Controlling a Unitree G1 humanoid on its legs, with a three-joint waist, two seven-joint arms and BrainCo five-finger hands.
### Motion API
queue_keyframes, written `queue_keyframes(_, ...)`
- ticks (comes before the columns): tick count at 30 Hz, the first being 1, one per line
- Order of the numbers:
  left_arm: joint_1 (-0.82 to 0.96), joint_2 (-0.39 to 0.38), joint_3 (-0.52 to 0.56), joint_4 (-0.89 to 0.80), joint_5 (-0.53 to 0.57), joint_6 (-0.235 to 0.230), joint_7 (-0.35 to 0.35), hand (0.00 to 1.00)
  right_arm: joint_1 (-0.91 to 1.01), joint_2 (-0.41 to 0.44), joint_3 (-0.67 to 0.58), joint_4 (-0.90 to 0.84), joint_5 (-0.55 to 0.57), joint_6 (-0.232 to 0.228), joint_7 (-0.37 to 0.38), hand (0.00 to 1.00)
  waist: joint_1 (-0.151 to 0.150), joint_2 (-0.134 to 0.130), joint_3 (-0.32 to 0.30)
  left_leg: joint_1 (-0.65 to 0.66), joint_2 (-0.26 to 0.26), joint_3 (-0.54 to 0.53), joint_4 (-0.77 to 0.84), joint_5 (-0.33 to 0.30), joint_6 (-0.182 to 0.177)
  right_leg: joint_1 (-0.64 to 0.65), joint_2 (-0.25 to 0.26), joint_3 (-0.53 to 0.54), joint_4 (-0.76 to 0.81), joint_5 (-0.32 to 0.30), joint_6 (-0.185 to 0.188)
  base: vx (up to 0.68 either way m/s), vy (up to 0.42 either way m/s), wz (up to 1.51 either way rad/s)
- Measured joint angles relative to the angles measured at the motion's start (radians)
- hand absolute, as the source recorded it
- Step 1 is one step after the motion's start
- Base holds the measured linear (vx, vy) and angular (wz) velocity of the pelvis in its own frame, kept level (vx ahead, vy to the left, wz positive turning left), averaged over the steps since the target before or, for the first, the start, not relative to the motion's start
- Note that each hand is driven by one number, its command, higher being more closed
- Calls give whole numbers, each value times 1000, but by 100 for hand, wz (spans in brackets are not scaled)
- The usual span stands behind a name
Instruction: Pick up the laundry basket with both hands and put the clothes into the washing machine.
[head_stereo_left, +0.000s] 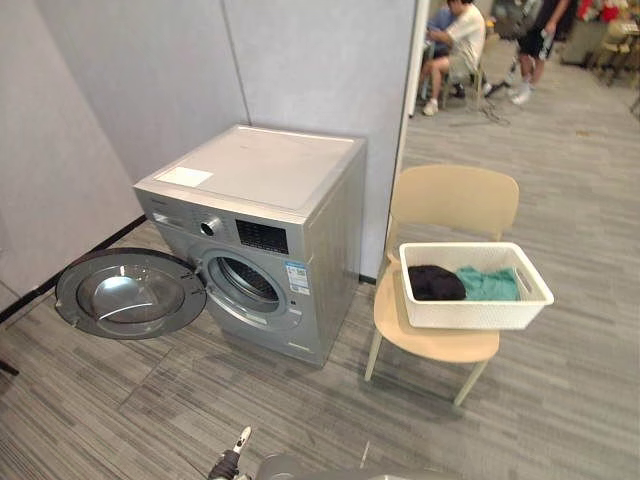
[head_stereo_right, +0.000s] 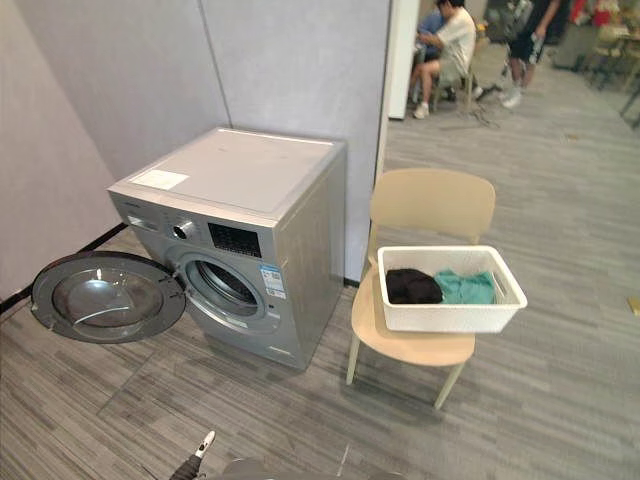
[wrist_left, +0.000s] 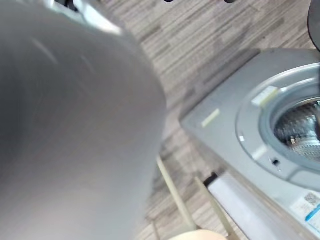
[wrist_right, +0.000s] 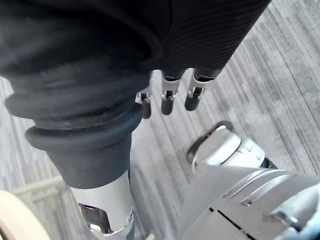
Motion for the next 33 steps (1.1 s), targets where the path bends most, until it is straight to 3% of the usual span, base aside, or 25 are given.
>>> queue_keyframes(2, 21, -5, 1, 4, 21, 4, -2, 0, -1, 9, -2, 1, -2, 5, 0, 0, 7, 12, 10, 30, -79, 36, -86, -116, -13, -9, 5, 43, -11, 33, 0, -42, 163, -21)
queue_keyframes(3, 37, -15, 2, 4, 28, 8, -3, 0, -3, 15, 7, -3, -1, 4, 0, 0, 14, 14, 12, 89, -74, 40, -177, -185, -52, -27, 21, 58, 0, 60, 23, -94, 158, -25)
queue_keyframes(4, 50, -30, 25, 4, 30, 10, -4, 0, -8, 4, 26, -7, -7, 5, 4, 0, 21, 33, 14, 148, -74, 34, -293, -290, 7, -38, 31, 67, 2, 62, 27, -79, 132, -38)
queue_keyframes(5, 53, -37, 46, 3, 31, 14, -5, 0, -7, 2, 42, -2, -18, 6, 1, 0, 37, 22, 23, 157, -85, 62, -297, -288, 10, -34, 17, 89, -1, 70, 34, -27, 218, -69)
queue_keyframes(6, 86, -32, 73, 3, 44, 19, -3, 0, -9, -1, 98, -13, -36, 8, 1, 0, 54, 8, 14, 182, -94, 113, -347, -262, 40, -50, 5, 95, 19, 85, 15, 29, 183, -93)
queue_keyframes(10, 86, -6, 61, 1, 61, 26, -1, 0, -1, 8, 213, -85, -43, -2, 4, 0, 50, -20, -41, 252, -109, 162, -498, -200, 33, -57, -14, 46, -24, 104, -6, 108, 67, -42)
queue_keyframes(14, -4, -15, 13, 0, 63, 23, 0, 0, 0, -3, 214, -82, -44, -5, 5, 0, 52, -2, -80, 275, -106, 125, -588, -142, 9, -54, -12, -8, -53, 110, 17, 207, -30, 16)
queue_keyframes(19, -83, -59, -70, 1, 56, 17, -1, 0, -17, -4, 203, -80, -43, -5, 5, 0, 52, 23, -89, 293, -108, 95, -585, -92, 8, -28, -13, -31, -54, 101, 23, 124, -73, 1)
queue_keyframes(22, -103, -56, -89, 0, 55, 13, 0, 0, -23, 20, 188, -85, -41, -9, 5, 0, 50, -5, -75, 300, -117, 107, -585, -94, 9, -98, -19, -23, 95, 45, 35, -30, -76, -15)
queue_keyframes(23, -105, -52, -88, -17, 54, 13, -1, 0, -28, 36, 186, -108, -39, -9, 5, 0, 51, -28, -58, 306, -120, 135, -587, -104, 20, -198, -16, -12, 273, 35, 46, -128, -64, -29)
queue_keyframes(24, -105, -44, -88, -30, 54, 12, -1, 0, -25, 41, 186, -126, -39, -10, 5, 0, 49, -42, -48, 307, -122, 149, -582, -116, 22, -240, -16, -6, 352, 35, 46, -198, -94, -35)
queue_keyframes(25, -109, -27, -86, -38, 54, 10, 0, 0, -24, 59, 188, -165, -31, -15, 5, 0, 38, -66, -13, 324, -112, 172, -563, -175, 11, -307, -15, -1, 498, 40, 54, -113, -51, -19)
queue_keyframes(27, -99, -4, -67, -40, 55, 11, 0, 0, -30, 76, 185, -173, -20, -15, 9, 0, 25, -77, 15, 332, -94, 191, -522, -205, 8, -325, -13, 6, 562, 47, 49, -148, -215, -37)
queue_keyframes(28, -61, -6, 4, -37, 55, 18, 0, 0, 4, 69, 144, -207, 12, -13, 14, 0, 29, -73, 12, 329, -29, 194, -524, -203, -31, -351, -93, 32, 603, 19, -14, -44, -496, -37)
queue_keyframes(29, -59, -7, 10, -36, 56, 18, 0, 0, 9, 75, 143, -208, 21, -13, 14, 0, 25, -83, 4, 339, -20, 187, -541, -208, -66, -282, -113, 62, 444, 32, 32, 87, -493, -16)
queue_keyframes(30, -59, -7, 18, -36, 56, 18, 0, 0, 9, 75, 140, -209, 30, -13, 11, 0, 25, -84, -4, 339, -15, 181, -546, -207, -68, -252, -107, 52, 397, -8, 66, 176, -332, -15)
queue_keyframes(31, -56, -28, 27, -35, 57, 18, -2, 0, 8, 75, 112, -240, 45, -10, 0, 0, 27, -51, -14, 334, 5, 176, -561, -196, -74, -233, -89, 29, 339, -51, 70, 130, -262, -15)
queue_keyframes(33, -54, -71, 45, -37, 57, 17, 0, 0, 40, 76, 62, -474, 48, 12, -17, 0, 11, -9, -29, 324, 45, 152, -593, -155, -101, -254, -57, -5, 340, -80, 84, 104, -281, 7)
